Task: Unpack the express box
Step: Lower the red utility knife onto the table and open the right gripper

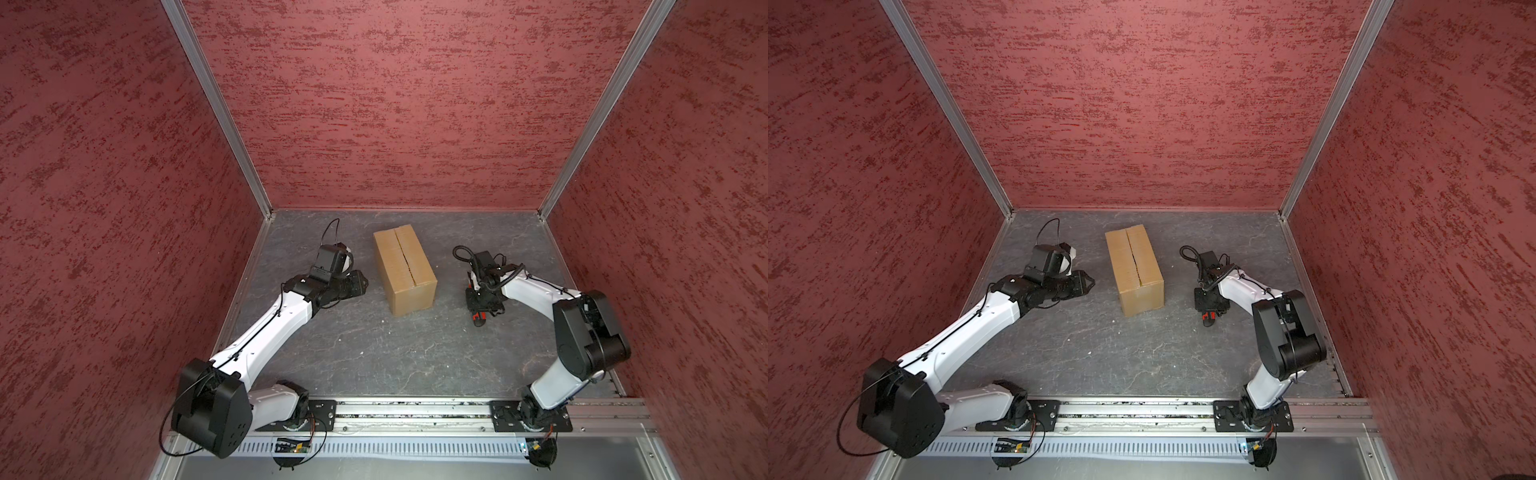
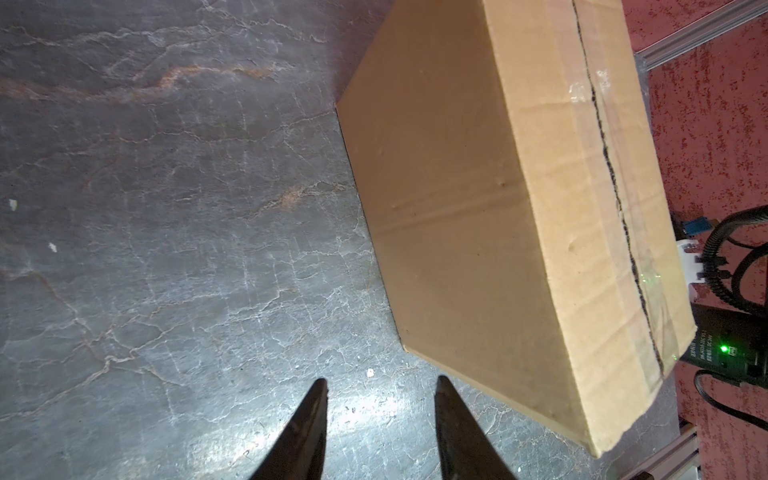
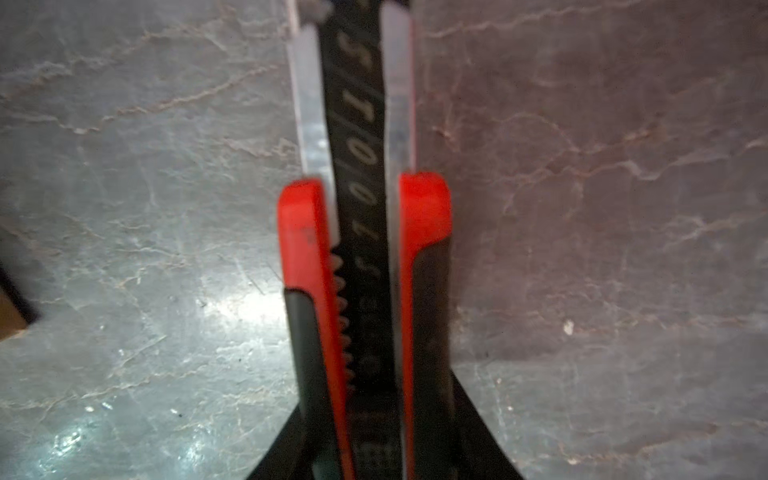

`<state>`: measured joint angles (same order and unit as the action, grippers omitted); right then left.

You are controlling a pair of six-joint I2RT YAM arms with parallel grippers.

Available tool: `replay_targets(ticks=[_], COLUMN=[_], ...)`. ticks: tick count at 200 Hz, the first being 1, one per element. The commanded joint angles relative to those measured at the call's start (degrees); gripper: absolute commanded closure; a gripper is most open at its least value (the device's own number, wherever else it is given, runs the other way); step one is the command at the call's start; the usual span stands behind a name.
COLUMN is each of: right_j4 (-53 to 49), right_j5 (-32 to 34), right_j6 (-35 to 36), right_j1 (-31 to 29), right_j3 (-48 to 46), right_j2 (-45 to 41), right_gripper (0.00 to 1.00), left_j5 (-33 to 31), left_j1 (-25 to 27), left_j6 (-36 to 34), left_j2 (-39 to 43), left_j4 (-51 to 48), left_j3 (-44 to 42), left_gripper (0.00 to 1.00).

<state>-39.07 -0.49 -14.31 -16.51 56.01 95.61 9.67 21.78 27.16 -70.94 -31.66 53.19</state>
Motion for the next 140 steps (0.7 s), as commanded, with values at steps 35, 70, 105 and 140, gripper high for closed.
replay_targets(ticks=[35,70,105,140], right_j4=[3.52,4.22,4.64,4.52], right_j5=[-0.58,-0.18,0.26,0.87], right_j6=[0.63,0.14,-0.28,-0.28], right_j1=[0.89,1.04,1.04,1.10], right_j3=[-0.11,-0.19,-0.20,-0.11], right_j2=[2.72,4.01,4.66,4.33], right_gripper=[0.79,0.68,0.55,0.46], left_j5=[1.28,1.67,2.28,3.06], left_j1=[-0.77,-1.19,-1.48,-1.82], left_j6=[-1.14,-1.23,-1.30,-1.24], left_j2=[0.04,0.19,0.19,0.16], left_j4=[1.49,1.60,1.85,2.20], left_j3=[-0.93,-1.33,-1.55,-1.50], left_gripper=[0.57,0.57,0.57,0.56])
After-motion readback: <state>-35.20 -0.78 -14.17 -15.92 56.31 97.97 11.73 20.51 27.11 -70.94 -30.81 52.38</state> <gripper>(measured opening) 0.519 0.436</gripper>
